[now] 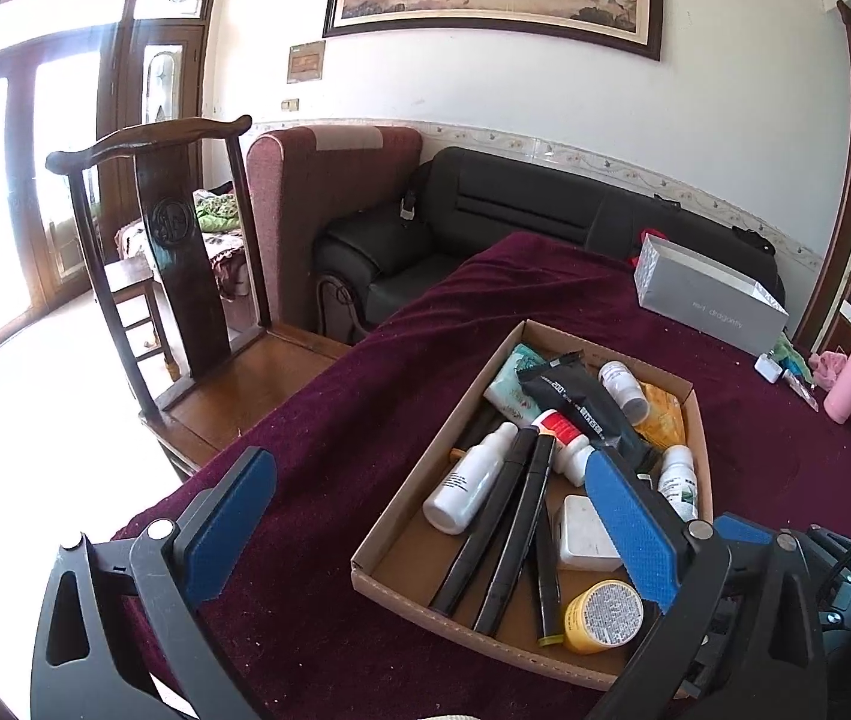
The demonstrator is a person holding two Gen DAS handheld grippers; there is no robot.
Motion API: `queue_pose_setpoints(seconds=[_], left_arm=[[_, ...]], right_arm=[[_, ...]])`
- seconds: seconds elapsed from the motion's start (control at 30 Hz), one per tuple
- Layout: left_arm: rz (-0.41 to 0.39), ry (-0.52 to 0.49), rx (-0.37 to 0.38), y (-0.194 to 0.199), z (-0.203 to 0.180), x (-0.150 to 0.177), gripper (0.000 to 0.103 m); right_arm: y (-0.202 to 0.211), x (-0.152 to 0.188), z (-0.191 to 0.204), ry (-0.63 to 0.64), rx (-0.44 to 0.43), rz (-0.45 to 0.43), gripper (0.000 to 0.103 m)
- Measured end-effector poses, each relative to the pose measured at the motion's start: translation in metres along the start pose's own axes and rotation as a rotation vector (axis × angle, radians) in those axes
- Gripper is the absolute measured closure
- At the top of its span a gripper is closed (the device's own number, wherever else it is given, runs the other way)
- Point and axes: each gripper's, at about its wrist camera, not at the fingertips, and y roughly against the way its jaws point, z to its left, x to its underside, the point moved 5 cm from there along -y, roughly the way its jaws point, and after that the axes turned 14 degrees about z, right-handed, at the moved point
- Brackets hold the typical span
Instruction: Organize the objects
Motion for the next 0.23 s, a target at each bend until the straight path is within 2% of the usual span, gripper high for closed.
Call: queue_pose_setpoints(seconds=[0.23], left_arm=[[-0.016,-0.02,-0.031,0.0061,-0.0062,0.0013,0.002]], right_arm=[[0.001,0.0015,0.0037,0.006,-0.001,-0.002,0.037]])
